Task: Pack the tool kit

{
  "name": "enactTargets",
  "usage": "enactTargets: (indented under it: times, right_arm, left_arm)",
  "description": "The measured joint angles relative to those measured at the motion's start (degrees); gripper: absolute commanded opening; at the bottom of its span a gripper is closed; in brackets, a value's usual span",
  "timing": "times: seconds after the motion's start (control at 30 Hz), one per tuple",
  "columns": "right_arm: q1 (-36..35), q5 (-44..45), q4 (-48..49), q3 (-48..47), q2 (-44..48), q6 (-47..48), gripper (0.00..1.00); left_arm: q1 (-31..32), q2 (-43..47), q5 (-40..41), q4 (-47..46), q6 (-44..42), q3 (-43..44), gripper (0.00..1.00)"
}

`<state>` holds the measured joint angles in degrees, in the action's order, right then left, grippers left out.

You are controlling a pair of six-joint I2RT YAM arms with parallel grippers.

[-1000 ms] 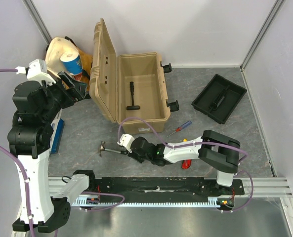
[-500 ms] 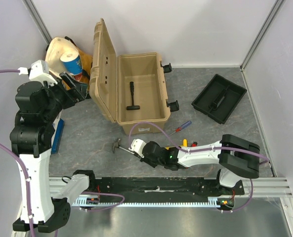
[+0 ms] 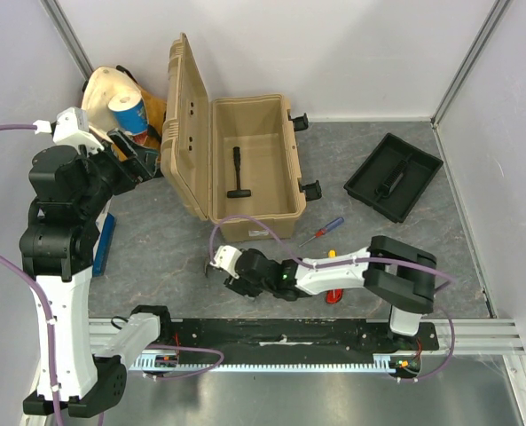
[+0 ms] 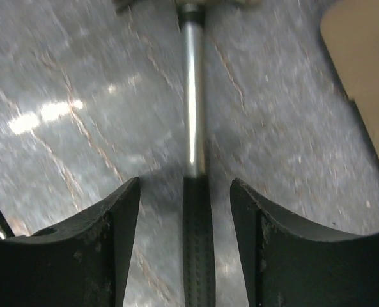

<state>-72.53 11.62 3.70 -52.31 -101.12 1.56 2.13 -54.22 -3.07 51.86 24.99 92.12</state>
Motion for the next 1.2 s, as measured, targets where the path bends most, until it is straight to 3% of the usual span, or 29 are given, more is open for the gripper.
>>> enactTargets:
  times: [0.07, 0.5, 0.63, 0.8, 1.2]
  right_arm:
    - [0.0, -0.7, 0.7, -2.8, -2.7, 0.3, 0.57]
    - [0.1, -4.5, 7.6, -7.1, -8.8, -1.2, 0.56]
    - [0.1, -4.5, 10.9, -10.0, -12.4, -2.8, 0.41]
    - [0.1, -4.0, 13.0, -11.3, -14.2, -4.5, 0.0]
    - [-0.1, -0.1, 12.2, -6.1, -9.7, -5.9, 0.0]
  left_arm:
    - [0.0, 0.0, 0.0, 0.0, 0.0, 0.0, 0.82]
    - [0.0, 0.0, 1.0, 0.0, 0.0, 0.2, 0.82]
    - [0.0, 0.0, 1.6, 0.0, -0.3, 0.2, 0.82]
    - [0.0, 0.1, 1.7, 0.0, -0.7, 0.6, 0.82]
    - [0.0, 0.3, 1.7, 0.0, -1.0, 0.9, 0.82]
